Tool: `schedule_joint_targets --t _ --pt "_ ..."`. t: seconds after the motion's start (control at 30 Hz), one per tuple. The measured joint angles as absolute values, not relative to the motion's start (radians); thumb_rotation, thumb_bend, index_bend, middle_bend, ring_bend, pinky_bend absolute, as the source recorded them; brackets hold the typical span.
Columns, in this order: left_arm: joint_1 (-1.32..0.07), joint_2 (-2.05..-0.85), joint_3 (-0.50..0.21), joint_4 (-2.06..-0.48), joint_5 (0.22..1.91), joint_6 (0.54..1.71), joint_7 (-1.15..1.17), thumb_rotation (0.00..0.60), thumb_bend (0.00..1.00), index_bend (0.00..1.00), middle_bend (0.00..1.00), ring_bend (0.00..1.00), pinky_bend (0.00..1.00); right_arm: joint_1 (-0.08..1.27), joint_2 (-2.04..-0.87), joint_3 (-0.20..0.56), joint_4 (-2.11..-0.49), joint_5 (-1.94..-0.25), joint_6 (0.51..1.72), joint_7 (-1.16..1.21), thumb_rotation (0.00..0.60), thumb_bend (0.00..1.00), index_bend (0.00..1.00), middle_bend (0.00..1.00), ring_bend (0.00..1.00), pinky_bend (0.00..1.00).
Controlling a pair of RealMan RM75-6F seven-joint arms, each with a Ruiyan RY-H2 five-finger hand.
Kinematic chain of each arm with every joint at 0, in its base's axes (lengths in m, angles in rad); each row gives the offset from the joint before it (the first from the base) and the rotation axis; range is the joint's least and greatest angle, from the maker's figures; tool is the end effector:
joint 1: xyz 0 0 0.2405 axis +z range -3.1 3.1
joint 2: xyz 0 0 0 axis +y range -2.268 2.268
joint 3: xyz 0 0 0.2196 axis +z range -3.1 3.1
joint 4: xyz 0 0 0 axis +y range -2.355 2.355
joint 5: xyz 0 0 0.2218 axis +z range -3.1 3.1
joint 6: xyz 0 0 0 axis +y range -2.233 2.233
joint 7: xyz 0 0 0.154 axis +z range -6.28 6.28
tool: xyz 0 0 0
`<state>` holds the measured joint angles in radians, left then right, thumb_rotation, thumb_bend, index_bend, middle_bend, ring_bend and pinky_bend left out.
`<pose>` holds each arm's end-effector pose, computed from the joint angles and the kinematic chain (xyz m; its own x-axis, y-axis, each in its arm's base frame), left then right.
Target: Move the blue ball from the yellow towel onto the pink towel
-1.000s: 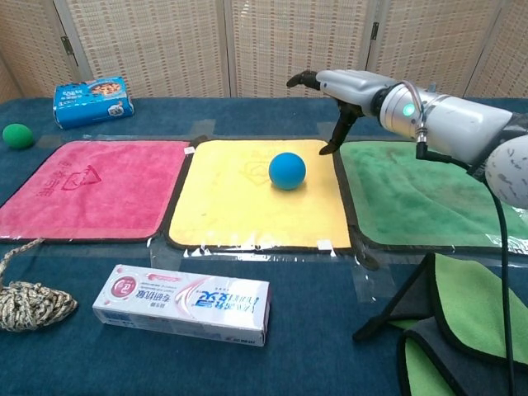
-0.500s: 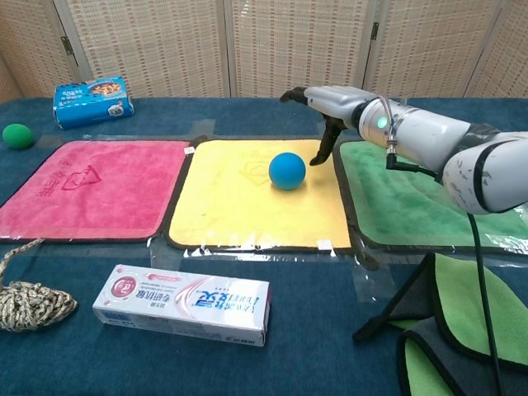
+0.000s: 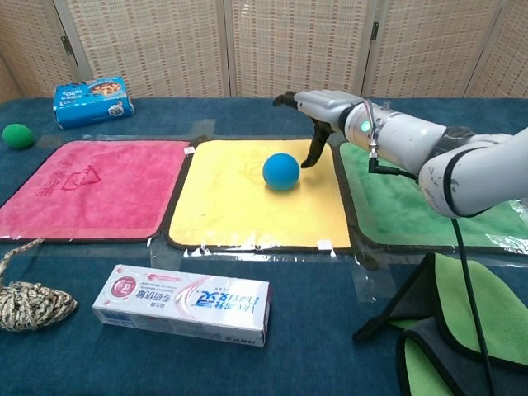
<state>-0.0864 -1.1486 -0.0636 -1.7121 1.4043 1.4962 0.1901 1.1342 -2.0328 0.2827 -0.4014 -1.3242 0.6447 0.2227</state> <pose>-0.2699 0.1900 0.1226 0.4425 0.0019 0.8967 0.8942 0.0748 -0.4414 -0.0838 -0.4586 -0.0784 0.4576 -0.2170 0.8623 -0.8524 -0.3832 0.3559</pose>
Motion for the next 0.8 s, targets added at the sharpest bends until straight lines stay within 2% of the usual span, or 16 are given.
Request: schedule_joint_targets --t 0.5,0.8 --pt "-0.079 -1.151 -0.061 -1.696 1.406 1.497 0.174 0.6 0.59 0.17 0.09 0.12 0.04 1.188 -2.073 0.277 -0.406 -1.341 0.675 0.234 0.6 0.08 0.0 0.0 0.0 0.0" --pt "-0.085 -1.148 -0.065 -1.694 1.413 1.491 0.169 0.6 0.59 0.17 0.09 0.12 0.03 1.211 -2.064 0.281 -0.483 -1.356 0.724 0.249 0.6 0.08 0.0 0.0 0.0 0.0"
